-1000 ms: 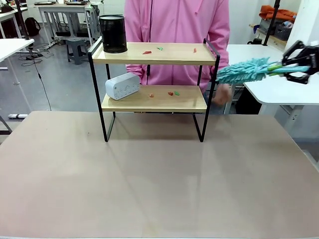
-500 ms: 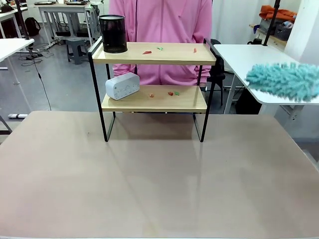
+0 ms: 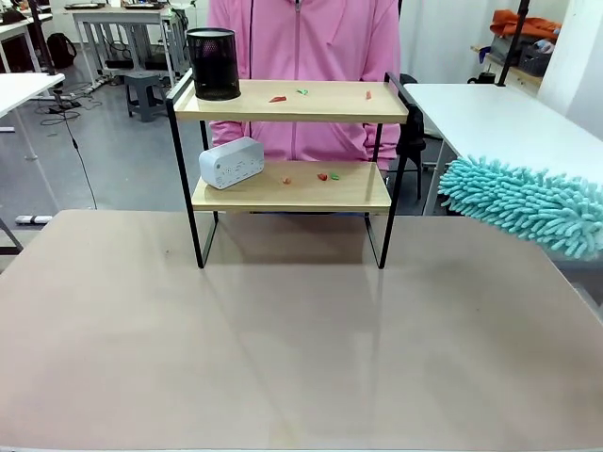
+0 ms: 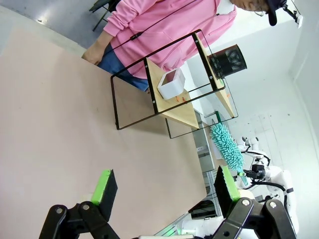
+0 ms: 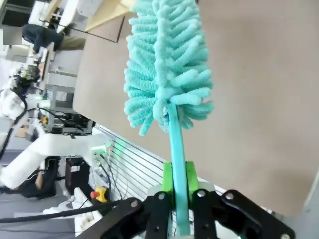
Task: Clean the shelf.
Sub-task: Pick up the Duster from the human, then clean the specific tier of the Shelf with the Duster once objects are removed.
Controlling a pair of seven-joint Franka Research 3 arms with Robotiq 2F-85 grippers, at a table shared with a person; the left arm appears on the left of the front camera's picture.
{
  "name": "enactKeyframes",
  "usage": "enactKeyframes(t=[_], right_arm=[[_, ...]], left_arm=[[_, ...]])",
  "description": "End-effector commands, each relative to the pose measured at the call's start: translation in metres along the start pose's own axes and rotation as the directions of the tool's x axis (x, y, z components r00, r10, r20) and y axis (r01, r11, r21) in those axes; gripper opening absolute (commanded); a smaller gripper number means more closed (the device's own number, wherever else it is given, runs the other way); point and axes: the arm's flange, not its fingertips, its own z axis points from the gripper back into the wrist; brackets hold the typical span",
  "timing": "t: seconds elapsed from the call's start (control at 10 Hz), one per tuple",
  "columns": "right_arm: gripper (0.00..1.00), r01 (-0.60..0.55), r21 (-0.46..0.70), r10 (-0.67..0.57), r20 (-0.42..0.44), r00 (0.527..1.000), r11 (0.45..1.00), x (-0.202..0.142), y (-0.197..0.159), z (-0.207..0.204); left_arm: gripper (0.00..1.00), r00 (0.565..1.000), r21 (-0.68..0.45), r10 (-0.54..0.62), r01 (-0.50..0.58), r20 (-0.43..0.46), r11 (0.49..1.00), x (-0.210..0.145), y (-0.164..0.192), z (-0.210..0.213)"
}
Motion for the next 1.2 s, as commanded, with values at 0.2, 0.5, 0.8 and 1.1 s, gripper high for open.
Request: enactKeyframes(t=[0.2,0.5,0.8,1.1], right_arm=[[0.0,0.033,-0.033,-0.031,0.034,0.999,0.999,0.0074,0.0016,0.0088],[0.0,0.033,-0.033,-0.031,0.034,0.999,0.999,0.0074,0.0016,0.0088],[0.0,0.033,-0.033,-0.031,0.034,0.999,0.999,0.0074,0.0016,0.0088],[0.0,0.033,-0.033,-0.031,0.034,0.999,0.999,0.0074,0.0016,0.0088]], left_arm=[[1.0,1.0,-0.019,-0.019,0.02,0.016,1.0,0.0005,-0.0002,-0.0022],[1.0,1.0,-0.019,-0.019,0.02,0.016,1.0,0.0005,-0.0002,-0.0022],[1.0,1.0,-0.019,-0.019,0.02,0.016,1.0,0.0005,-0.0002,-0.0022],[1.0,1.0,-0.019,-0.019,0.02,0.016,1.0,0.0005,-0.0002,-0.0022]])
